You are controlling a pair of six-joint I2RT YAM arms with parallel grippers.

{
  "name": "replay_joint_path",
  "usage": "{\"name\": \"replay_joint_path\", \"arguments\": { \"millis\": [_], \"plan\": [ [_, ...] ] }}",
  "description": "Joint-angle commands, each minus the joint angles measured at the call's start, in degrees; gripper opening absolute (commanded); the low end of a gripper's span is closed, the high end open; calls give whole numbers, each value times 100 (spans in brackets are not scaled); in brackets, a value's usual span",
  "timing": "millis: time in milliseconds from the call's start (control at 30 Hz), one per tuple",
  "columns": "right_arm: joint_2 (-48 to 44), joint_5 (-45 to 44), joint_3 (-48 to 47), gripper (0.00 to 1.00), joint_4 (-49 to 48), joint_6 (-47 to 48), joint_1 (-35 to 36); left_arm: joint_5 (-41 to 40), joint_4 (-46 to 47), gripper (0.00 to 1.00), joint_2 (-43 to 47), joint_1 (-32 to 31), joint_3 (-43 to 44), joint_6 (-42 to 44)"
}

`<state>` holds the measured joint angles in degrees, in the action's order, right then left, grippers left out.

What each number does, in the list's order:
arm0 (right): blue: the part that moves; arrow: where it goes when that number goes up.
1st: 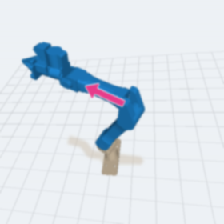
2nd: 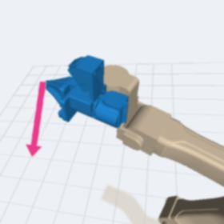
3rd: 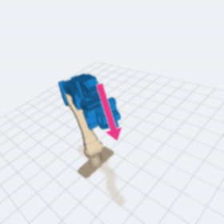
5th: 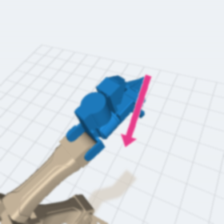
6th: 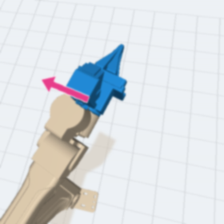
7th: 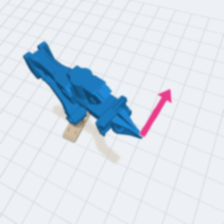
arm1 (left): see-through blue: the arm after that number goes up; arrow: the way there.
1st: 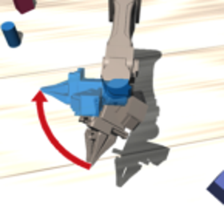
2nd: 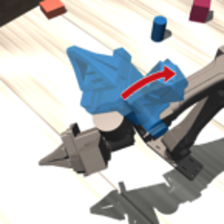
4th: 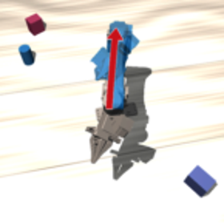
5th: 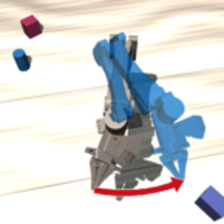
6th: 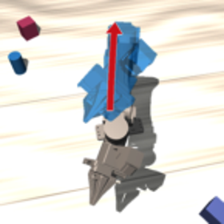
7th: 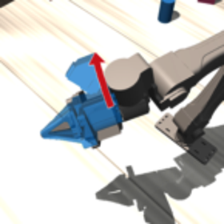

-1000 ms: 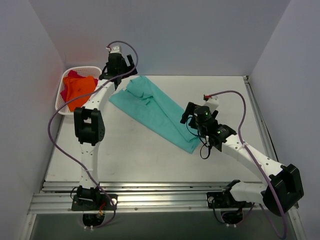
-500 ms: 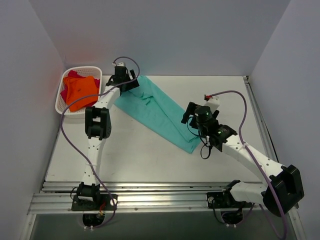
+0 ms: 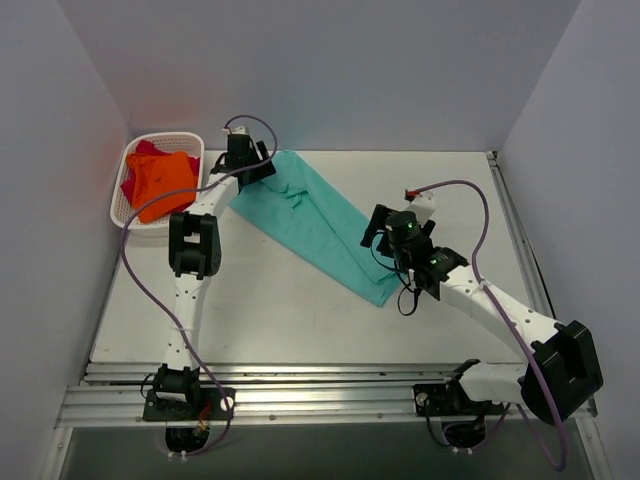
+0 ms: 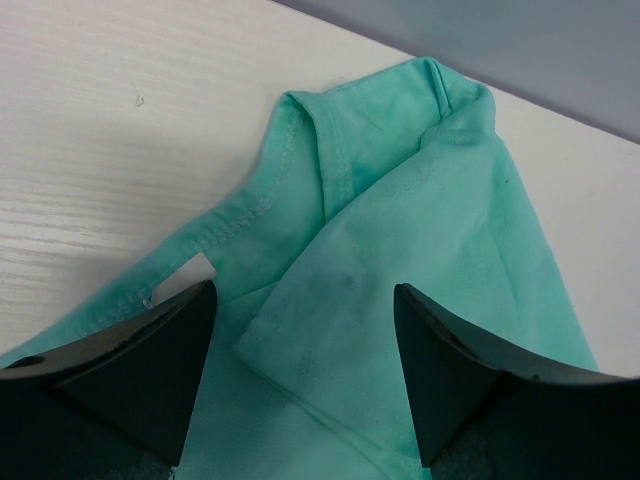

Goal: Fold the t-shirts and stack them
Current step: Fold the tshirt

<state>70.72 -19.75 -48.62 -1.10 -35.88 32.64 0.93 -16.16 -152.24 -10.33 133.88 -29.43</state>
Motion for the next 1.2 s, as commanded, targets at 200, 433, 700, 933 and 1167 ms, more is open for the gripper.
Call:
{"name": "replay_joint_path", "arguments": {
  "millis": [200, 433, 700, 933, 1167],
  "plan": [
    [153, -187, 11, 84, -171, 37, -21, 57, 201, 77, 423, 39, -372, -19],
    [188, -170, 19, 84, -197, 46, -21, -40, 351, 77, 687, 40, -662, 16],
    [276, -152, 19, 83, -224, 46, -21, -40, 412, 75, 784, 31, -785, 25],
    [328, -152, 28, 83, -232, 46, -30, -40, 483, 65, 846, 31, -908, 25],
    [407, -135, 28, 82, -259, 46, -21, -180, 447, 51, 837, 31, -882, 34]
  ]
}}
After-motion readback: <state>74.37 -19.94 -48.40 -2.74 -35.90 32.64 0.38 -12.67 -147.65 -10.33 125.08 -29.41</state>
